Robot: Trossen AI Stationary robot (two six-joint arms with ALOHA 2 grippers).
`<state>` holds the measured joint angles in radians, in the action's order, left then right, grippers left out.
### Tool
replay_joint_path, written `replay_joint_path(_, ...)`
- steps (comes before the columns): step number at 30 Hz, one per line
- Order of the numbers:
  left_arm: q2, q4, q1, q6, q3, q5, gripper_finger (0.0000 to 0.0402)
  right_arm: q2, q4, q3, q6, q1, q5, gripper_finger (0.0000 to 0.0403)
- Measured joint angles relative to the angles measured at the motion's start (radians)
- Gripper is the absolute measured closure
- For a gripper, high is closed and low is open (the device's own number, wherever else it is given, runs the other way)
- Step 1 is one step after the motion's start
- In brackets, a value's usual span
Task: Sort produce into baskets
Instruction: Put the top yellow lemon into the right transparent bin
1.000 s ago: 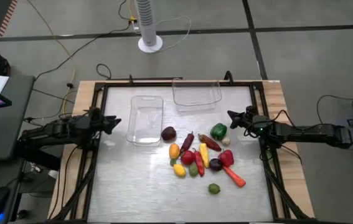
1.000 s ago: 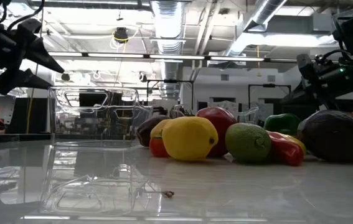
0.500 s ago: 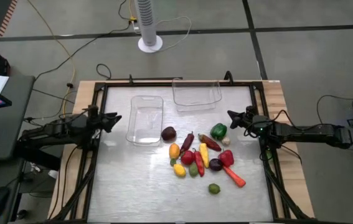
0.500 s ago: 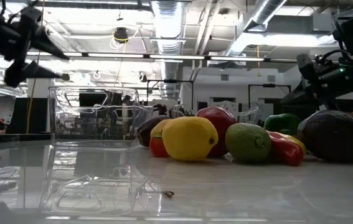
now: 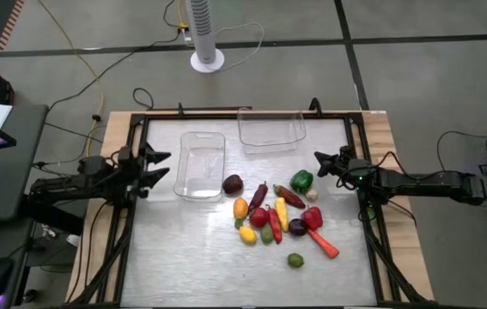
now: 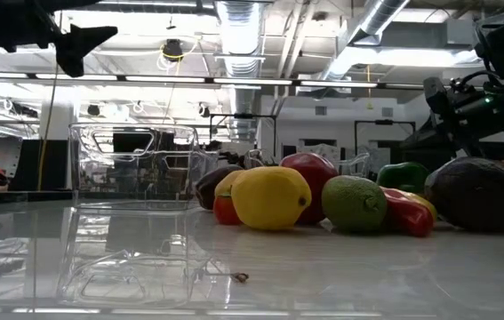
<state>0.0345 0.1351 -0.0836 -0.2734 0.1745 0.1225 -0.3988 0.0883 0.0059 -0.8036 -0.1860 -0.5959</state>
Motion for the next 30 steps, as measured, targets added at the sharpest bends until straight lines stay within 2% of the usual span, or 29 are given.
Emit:
replay_joint_path(6, 0.000, -0.009, -0.001, -0.088, 0.000, 0.023, 0.0141, 0.000, -0.001, 0.000, 0.000, 0.000, 0.017, 0.0351)
replay_joint_path(11, 0.000, -0.013, -0.001, -0.030, 0.000, 0.035, 0.0141, 0.000, 0.006, 0.000, -0.018, 0.000, 0.019, 0.0351)
replay_joint_path(16, 0.000, -0.011, -0.001, -0.025, 0.000, 0.041, 0.0141, 0.000, 0.017, 0.000, 0.072, 0.000, 0.016, 0.0351)
replay_joint_path(23, 0.000, -0.017, -0.001, 0.015, 0.000, 0.042, 0.0141, 0.000, 0.019, 0.000, 0.087, 0.000, -0.005, 0.0351)
replay_joint_path(26, 0.000, -0.013, -0.001, 0.053, 0.000, 0.045, 0.0141, 0.000, 0.021, 0.000, 0.150, 0.000, 0.002, 0.0351)
replay_joint_path(30, 0.015, 0.051, -0.001, 0.052, 0.000, 0.047, 0.0141, 0.000, 0.072, 0.000, 0.321, 0.000, 0.102, 0.0351)
